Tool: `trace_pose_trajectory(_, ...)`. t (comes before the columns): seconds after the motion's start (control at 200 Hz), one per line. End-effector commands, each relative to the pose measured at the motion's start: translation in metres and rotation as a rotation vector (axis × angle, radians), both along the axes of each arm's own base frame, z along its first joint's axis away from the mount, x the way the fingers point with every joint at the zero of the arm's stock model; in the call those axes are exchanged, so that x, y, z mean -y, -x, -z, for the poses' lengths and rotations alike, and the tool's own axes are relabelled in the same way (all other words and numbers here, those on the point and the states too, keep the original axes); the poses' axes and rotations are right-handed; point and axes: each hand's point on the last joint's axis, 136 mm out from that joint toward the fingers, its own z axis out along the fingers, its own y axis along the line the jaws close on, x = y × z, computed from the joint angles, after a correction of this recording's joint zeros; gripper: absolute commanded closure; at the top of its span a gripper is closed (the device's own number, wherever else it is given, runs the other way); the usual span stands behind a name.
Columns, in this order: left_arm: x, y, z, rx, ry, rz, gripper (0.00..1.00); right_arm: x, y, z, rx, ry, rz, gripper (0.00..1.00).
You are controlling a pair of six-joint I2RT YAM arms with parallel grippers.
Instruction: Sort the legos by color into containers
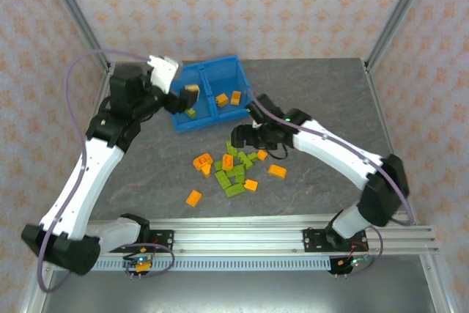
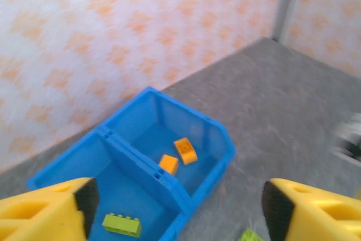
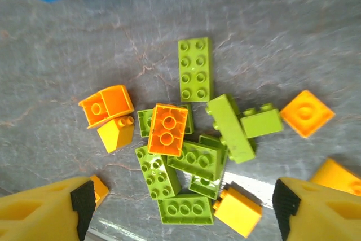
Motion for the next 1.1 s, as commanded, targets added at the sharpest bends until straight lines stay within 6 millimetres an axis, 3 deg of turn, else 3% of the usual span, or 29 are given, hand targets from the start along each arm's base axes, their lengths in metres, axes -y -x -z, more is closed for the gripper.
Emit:
trace_pose_trajectory(0.0, 0.026, 0.055, 0.065, -0.002, -0.265, 0.365, 0.14, -0.021, -0.006, 0.017, -0.067, -0.001, 0.056, 0.22)
trace_pose_trajectory(0.115, 0.027, 0.080, 0.100, 0.082, -0.377, 0.443, 0.07, -0.030, -0.007, 0.046, -0.130, 0.079, 0.072, 0.28)
trace_pose_trajectory(0.185, 0.031, 0.092, 0.112, 0.153, -0.396, 0.487, 0.00, -0.035, -0.006, 0.059, -0.150, 0.123, 0.067, 0.28)
trace_pose_trajectory(0.325, 0.036, 0.100, 0.129, 0.205, -0.438, 0.541, 0.00, -0.048, -0.002, 0.081, -0.195, 0.150, 0.044, 0.30)
trace_pose_trajectory(0.45, 0.036, 0.098, 0.129, 0.214, -0.464, 0.542, 0.00, -0.053, -0.002, 0.097, -0.220, 0.158, 0.063, 0.41)
trace_pose_trajectory(0.651, 0.038, 0.101, 0.137, 0.214, -0.460, 0.565, 0.00, -0.057, 0.002, 0.117, -0.262, 0.178, 0.063, 0.43)
trace_pose_trajectory(0.746, 0.039, 0.102, 0.136, 0.223, -0.458, 0.566, 0.00, -0.057, 0.005, 0.124, -0.272, 0.191, 0.066, 0.50)
trace_pose_trajectory(0.846, 0.038, 0.101, 0.138, 0.218, -0.461, 0.564, 0.00, -0.056, 0.001, 0.116, -0.239, 0.189, 0.078, 0.63)
trace_pose_trajectory(0.951, 0.037, 0.100, 0.138, 0.220, -0.467, 0.555, 0.00, -0.051, -0.010, 0.089, -0.150, 0.180, 0.094, 0.68)
trace_pose_trajectory(1.051, 0.039, 0.101, 0.132, 0.251, -0.448, 0.556, 0.00, -0.050, -0.023, 0.045, -0.026, 0.125, 0.103, 0.70)
trace_pose_trajectory(1.096, 0.041, 0.102, 0.125, 0.279, -0.421, 0.549, 0.01, -0.048, -0.030, 0.016, 0.052, 0.092, 0.108, 0.70)
